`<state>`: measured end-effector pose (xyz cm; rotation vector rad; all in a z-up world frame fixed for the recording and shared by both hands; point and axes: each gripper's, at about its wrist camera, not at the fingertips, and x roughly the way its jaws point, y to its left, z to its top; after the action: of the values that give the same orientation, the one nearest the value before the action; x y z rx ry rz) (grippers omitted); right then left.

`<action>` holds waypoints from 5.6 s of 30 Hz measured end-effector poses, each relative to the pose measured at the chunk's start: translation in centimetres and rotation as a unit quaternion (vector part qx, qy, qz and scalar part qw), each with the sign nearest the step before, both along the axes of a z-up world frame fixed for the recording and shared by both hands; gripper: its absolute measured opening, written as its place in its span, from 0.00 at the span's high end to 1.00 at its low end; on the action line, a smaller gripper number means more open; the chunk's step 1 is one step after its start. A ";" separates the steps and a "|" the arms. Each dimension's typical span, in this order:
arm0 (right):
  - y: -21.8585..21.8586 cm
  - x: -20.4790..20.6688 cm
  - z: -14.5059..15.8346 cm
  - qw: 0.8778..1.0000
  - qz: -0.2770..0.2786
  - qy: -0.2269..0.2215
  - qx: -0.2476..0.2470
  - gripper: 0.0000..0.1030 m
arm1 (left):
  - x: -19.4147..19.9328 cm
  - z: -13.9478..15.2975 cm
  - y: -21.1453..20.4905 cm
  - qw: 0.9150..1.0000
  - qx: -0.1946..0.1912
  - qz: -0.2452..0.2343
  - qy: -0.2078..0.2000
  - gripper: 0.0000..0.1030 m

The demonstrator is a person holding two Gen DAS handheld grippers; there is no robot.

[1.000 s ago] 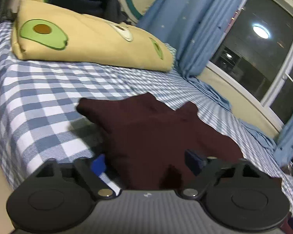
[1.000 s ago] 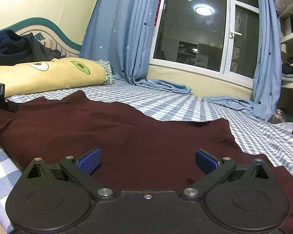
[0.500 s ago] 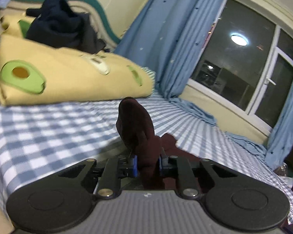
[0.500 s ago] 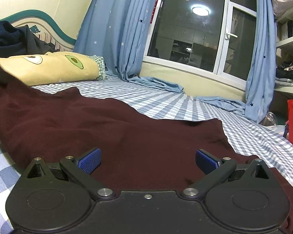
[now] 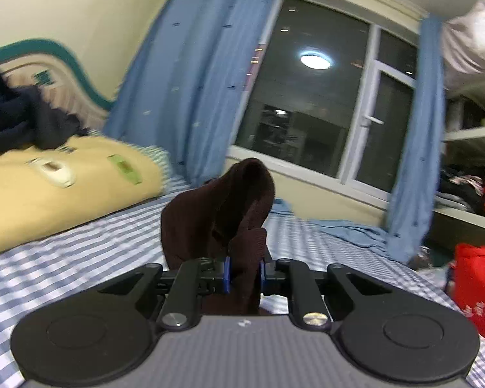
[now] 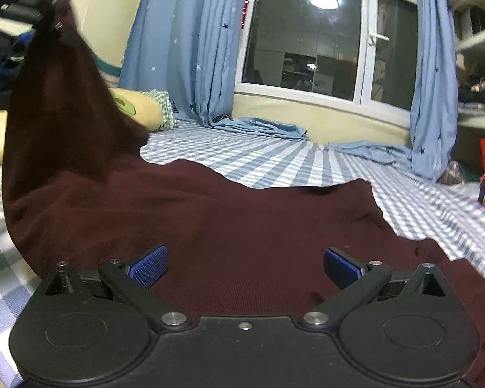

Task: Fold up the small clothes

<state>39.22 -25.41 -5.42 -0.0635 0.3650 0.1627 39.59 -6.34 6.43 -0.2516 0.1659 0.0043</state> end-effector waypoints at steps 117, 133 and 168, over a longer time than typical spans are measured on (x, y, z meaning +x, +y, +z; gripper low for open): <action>-28.9 2.6 2.2 0.959 -0.083 0.109 0.250 0.96 | -6.7 -10.6 -20.2 0.814 0.494 -0.304 0.042 0.39; -27.9 1.7 2.0 0.966 -0.081 0.113 0.217 0.96 | -6.1 -7.6 -15.4 0.863 0.335 -0.368 0.088 0.27; -22.3 -5.0 -2.7 0.974 -0.153 0.031 0.166 0.20 | 1.0 -11.1 -10.2 0.950 0.081 -0.216 0.210 0.14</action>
<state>34.17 -47.68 -8.14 0.3278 0.4006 -0.0807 40.60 -16.56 -4.71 -0.0418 0.6410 -0.3642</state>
